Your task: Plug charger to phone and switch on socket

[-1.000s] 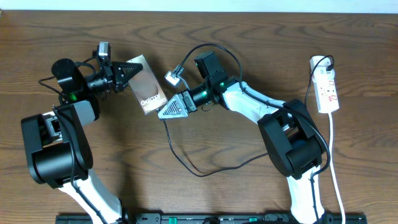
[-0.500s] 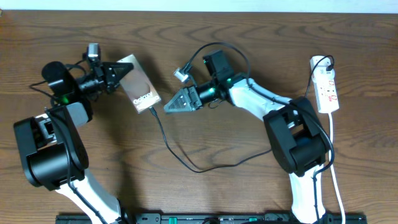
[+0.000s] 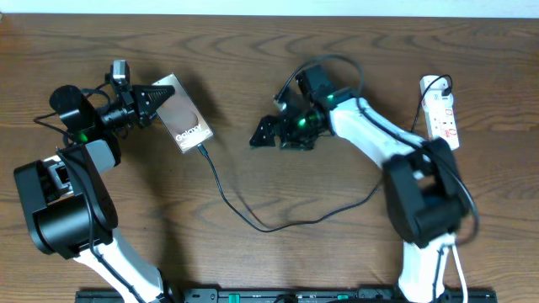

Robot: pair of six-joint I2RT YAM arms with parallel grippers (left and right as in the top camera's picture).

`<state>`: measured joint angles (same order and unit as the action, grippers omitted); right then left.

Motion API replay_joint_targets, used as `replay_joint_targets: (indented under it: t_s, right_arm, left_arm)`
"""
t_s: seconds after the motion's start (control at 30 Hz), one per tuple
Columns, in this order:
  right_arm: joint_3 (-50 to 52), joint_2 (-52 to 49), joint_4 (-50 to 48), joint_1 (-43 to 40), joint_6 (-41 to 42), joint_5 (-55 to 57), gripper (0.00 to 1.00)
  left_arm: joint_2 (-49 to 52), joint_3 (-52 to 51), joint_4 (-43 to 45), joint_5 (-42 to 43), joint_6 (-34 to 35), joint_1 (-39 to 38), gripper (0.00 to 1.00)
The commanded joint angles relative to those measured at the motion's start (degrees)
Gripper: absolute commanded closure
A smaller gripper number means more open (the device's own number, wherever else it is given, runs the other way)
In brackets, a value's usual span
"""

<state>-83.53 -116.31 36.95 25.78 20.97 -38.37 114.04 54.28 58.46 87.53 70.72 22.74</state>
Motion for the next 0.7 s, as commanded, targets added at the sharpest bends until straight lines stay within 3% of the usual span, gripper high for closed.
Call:
replay_joint_targets:
  t_s: [0.0,0.17,0.4,0.67]
  right_arm:
    - [-1.1,8.2,1.7,0.2,-0.3,14.5,0.01]
    - [-1.1,13.7,3.5,0.2,0.0,22.2,0.01]
    - [-1.1,15.7,4.1,0.2,0.0,23.1,0.01]
    - [-1.1,15.7,4.9,0.2,0.0,23.0,0.01]
  left_arm:
    - [0.3,0.3,0.3,0.7,-0.6,-0.6,0.93]
    - [0.5,0.2,0.3,0.3,-1.8,-2.1,0.93]
    - [2.0,-0.6,-0.1,-1.8,-3.0,-3.8,0.93]
    - [2.0,-2.5,-12.1,-7.3,-12.2,-3.9,0.93]
